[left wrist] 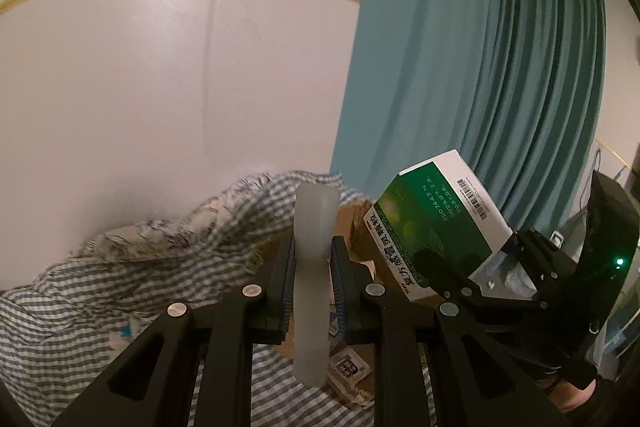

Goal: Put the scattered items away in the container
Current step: 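Carry the white tube and green box into the cardboard box and release both, then withdraw both tools from the box toward the remaining items, then grasp the white lace cloth with the left gripper while the right gripper grasps the white-and-blue box, then carry the lace cloth and white-and-blue box into the cardboard box and release both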

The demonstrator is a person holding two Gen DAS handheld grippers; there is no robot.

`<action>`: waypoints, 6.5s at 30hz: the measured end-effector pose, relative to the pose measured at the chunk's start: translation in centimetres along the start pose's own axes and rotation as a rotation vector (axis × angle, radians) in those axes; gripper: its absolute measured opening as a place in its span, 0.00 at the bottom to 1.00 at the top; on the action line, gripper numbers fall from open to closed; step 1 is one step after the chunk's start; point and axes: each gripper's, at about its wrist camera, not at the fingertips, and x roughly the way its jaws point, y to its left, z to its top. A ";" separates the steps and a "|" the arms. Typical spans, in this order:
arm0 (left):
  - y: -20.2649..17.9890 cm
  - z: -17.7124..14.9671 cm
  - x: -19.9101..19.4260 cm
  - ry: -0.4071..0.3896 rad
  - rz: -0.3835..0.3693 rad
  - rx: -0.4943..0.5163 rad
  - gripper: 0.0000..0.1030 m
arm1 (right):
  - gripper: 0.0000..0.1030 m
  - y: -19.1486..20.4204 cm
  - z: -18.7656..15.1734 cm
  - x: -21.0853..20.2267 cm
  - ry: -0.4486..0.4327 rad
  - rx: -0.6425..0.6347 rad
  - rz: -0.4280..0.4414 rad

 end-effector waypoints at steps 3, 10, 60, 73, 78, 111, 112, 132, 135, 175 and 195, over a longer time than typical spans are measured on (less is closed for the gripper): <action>-0.4 -1.1 2.4 0.046 -0.014 0.004 0.17 | 0.77 -1.3 -1.6 1.7 0.040 0.011 -0.007; -0.9 -3.0 7.3 0.120 -0.037 -0.001 0.17 | 0.77 -4.2 -4.2 5.2 0.127 0.051 -0.015; -4.8 0.3 -0.2 -0.104 0.190 0.135 1.00 | 1.00 -5.5 -3.1 -0.5 0.103 0.095 -0.156; 0.1 0.3 -7.1 -0.128 0.333 0.032 1.00 | 1.00 -1.4 -0.9 -4.6 0.002 0.075 -0.099; 2.1 -0.4 -9.4 -0.124 0.398 -0.012 1.00 | 1.00 0.7 -0.2 -6.0 -0.030 0.061 -0.085; 8.7 -6.9 -14.1 -0.056 0.570 -0.034 1.00 | 1.00 11.1 -1.6 -6.6 -0.026 -0.023 0.151; 8.9 -7.3 -13.7 -0.044 0.571 -0.035 1.00 | 1.00 11.4 -2.0 -6.3 -0.021 -0.034 0.156; 17.4 -13.9 -1.5 0.204 0.597 -0.145 0.97 | 0.81 17.0 -8.8 5.7 0.161 -0.148 0.273; 18.9 -14.9 0.1 0.233 0.597 -0.168 0.97 | 0.77 17.5 -10.0 7.9 0.204 -0.143 0.271; 24.3 -19.3 10.7 0.418 0.399 -0.231 0.12 | 0.18 17.1 -17.1 22.6 0.395 -0.130 0.087; 15.2 -11.3 0.9 0.184 0.417 -0.151 0.12 | 0.17 16.6 -13.5 11.8 0.205 -0.125 0.188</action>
